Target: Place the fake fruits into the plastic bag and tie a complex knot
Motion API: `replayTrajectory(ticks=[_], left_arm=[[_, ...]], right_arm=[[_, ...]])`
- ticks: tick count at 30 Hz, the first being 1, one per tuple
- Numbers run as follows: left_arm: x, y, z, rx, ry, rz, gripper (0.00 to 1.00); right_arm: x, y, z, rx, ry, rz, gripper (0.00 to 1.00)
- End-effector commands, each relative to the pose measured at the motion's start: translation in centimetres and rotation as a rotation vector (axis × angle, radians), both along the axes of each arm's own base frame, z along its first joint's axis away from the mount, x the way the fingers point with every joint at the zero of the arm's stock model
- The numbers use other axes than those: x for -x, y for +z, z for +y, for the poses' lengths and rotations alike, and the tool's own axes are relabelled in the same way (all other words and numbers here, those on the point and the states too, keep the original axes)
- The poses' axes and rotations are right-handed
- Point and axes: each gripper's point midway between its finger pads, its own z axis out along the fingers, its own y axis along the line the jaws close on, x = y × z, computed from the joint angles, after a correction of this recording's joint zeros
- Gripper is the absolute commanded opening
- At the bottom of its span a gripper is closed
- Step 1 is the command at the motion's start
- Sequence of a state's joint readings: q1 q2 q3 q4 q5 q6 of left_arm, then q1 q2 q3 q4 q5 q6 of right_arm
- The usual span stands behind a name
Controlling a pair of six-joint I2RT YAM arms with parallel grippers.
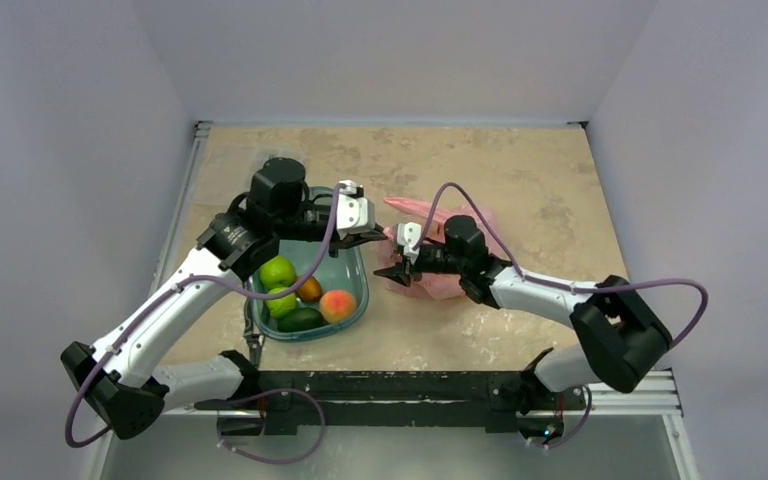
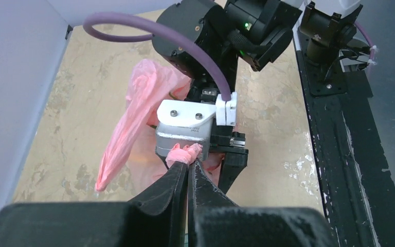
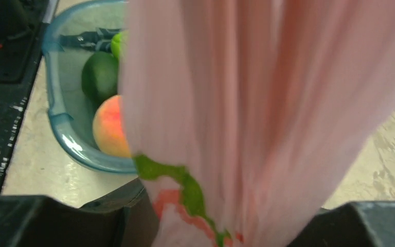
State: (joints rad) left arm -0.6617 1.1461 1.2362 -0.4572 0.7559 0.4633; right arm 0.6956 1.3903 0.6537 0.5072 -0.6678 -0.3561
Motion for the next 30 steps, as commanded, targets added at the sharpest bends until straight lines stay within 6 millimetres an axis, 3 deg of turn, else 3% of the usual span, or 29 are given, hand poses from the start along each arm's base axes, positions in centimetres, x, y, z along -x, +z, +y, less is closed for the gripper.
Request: replayTrajectory(ticks=[1,7,13,15,19,20,22,23,25,27,30], left_arm=[[0.1,6.3,0.0,0.131,-0.009,-0.128,0.0],[-2.0,9.3,1.2,0.189,0.058,-0.149,0.0],[-2.3,11.4,1.5,0.208,0.048,-0.183,0.0],[-2.2,11.6,1.5,0.212,0.046,-0.187,0.0],[-3.2,11.0,2.3,0.213,0.116,-0.165,0.0],[-3.4,10.4,2.7,0.202,0.147,-0.138,0.12],[-4.1,8.3,4.0,0.176,0.204,-0.07,0.61],[-4.8,6.9,4.9,0.163,0.249,-0.026,0.76],[-5.6,4.0,6.6,0.136,0.287,0.065,0.87],[-5.0,0.2,7.2,0.071,0.245,0.158,0.99],[-5.5,-3.5,6.6,0.04,0.206,0.233,1.0]], right_arm=[[-2.2,-1.8,-1.1,0.005,-0.066,-0.032,0.41],[-4.1,-3.1,-2.5,0.012,-0.118,0.031,0.12],[-5.3,-3.3,-1.9,-0.012,-0.154,0.078,0.1],[-5.5,-3.6,-1.8,-0.013,-0.161,0.093,0.0],[-5.5,-2.9,-1.5,-0.052,-0.181,0.15,0.0],[-5.5,-2.4,-1.5,-0.071,-0.186,0.161,0.0],[-5.4,-1.1,-1.3,-0.109,-0.186,0.181,0.0],[-5.4,-0.4,-1.2,-0.127,-0.186,0.187,0.0],[-5.2,0.8,-1.2,-0.157,-0.181,0.193,0.0],[-5.2,1.9,-1.1,-0.181,-0.174,0.204,0.0],[-4.9,2.8,-0.8,-0.21,-0.158,0.257,0.0]])
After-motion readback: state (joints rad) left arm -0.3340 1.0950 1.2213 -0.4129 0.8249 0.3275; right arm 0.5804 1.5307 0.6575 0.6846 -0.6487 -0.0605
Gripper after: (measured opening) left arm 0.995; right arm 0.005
